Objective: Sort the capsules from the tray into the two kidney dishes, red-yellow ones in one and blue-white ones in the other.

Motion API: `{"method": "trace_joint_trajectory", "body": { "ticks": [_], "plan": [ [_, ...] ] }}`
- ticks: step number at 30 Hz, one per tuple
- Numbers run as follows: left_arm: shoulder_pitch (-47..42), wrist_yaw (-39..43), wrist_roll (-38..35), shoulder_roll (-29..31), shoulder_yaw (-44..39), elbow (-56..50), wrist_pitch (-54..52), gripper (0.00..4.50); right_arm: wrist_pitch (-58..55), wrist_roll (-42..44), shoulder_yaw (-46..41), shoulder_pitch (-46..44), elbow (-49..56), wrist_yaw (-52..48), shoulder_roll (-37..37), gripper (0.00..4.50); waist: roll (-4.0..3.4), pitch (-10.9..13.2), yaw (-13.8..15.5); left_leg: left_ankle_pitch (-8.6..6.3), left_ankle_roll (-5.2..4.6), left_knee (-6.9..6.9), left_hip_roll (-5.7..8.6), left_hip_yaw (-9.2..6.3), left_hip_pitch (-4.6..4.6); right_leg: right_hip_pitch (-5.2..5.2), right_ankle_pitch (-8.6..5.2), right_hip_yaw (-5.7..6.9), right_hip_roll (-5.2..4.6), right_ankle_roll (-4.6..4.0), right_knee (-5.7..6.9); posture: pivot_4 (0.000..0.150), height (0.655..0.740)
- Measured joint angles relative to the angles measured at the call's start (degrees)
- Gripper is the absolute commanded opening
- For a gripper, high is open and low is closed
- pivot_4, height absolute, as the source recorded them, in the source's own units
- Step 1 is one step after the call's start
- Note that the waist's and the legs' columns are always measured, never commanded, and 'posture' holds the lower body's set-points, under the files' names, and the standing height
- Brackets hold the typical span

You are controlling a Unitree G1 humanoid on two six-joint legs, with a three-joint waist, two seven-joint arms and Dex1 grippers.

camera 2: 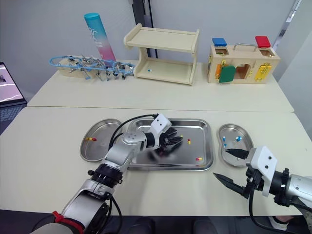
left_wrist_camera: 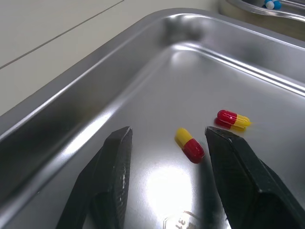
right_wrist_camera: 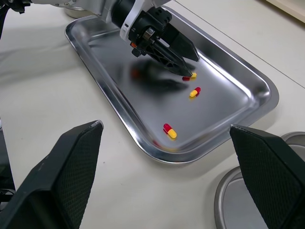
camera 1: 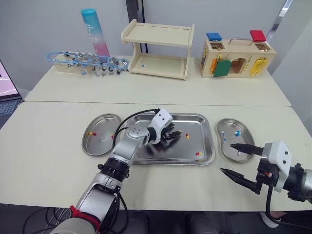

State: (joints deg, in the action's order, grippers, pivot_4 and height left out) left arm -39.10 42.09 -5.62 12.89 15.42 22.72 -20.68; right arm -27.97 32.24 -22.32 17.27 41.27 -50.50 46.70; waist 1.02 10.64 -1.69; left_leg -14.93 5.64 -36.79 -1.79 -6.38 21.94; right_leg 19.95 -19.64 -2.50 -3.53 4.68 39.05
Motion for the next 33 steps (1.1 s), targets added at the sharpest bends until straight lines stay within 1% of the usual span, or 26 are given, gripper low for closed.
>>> {"method": "trace_joint_trajectory", "body": {
  "ticks": [12,15,18,21,27,29,33],
  "plan": [
    [-1.22,1.25,1.83,-1.88,0.11,2.95,1.51,2.47,-0.10,0.07,0.69,-0.10,0.03,0.63,0.02,4.50,0.00,0.00,0.03,0.00,0.00,-0.01,0.00,0.00,0.00,-0.02,0.01,0.00,0.00,0.01,0.00,0.150,0.7400],
    [-1.56,1.33,1.99,-1.98,0.11,3.41,1.50,1.94,-0.25,0.14,0.74,-0.10,0.09,0.74,0.02,4.50,0.00,0.00,0.02,0.00,0.00,-0.01,0.00,0.00,-0.01,-0.02,0.01,0.00,0.00,0.01,0.00,0.150,0.7400],
    [-1.78,2.06,2.17,-1.91,0.11,3.64,1.37,1.03,-0.44,0.48,0.99,-0.10,0.48,0.80,0.03,4.50,0.00,0.00,0.02,0.00,0.00,-0.01,0.00,0.00,-0.01,-0.02,0.01,0.00,0.00,0.01,0.00,0.150,0.7400],
    [-1.75,2.66,2.20,-1.76,0.11,3.61,1.23,0.02,-0.66,0.48,1.07,-0.23,0.90,0.93,0.05,4.50,0.00,0.00,0.02,0.00,0.00,-0.01,0.00,0.00,-0.01,-0.02,0.01,0.00,0.00,0.01,0.00,0.150,0.7400],
    [-0.75,4.31,1.87,-0.90,0.06,1.34,0.24,0.02,-1.38,0.50,1.43,-1.31,1.05,1.08,0.11,4.50,0.00,0.00,-0.08,0.00,0.01,-0.01,0.00,0.00,-0.01,-0.01,0.01,0.00,0.00,0.01,0.00,0.150,0.7400],
    [0.17,4.73,1.14,0.21,-0.45,-1.52,-0.95,0.02,-1.54,0.54,2.03,-2.55,1.06,1.15,0.15,4.50,0.00,0.00,-0.17,0.00,0.01,0.00,0.00,-0.01,-0.01,0.00,0.01,-0.01,0.00,0.01,0.01,0.150,0.7400],
    [1.45,4.88,-2.38,3.82,-5.39,-9.93,-4.18,0.02,-1.83,0.73,3.62,-4.61,1.19,1.00,0.45,4.50,0.00,0.00,-0.13,0.01,0.01,-0.01,0.00,-0.03,0.02,0.01,0.01,0.00,0.00,0.01,0.01,0.150,0.7400]
  ]
}}
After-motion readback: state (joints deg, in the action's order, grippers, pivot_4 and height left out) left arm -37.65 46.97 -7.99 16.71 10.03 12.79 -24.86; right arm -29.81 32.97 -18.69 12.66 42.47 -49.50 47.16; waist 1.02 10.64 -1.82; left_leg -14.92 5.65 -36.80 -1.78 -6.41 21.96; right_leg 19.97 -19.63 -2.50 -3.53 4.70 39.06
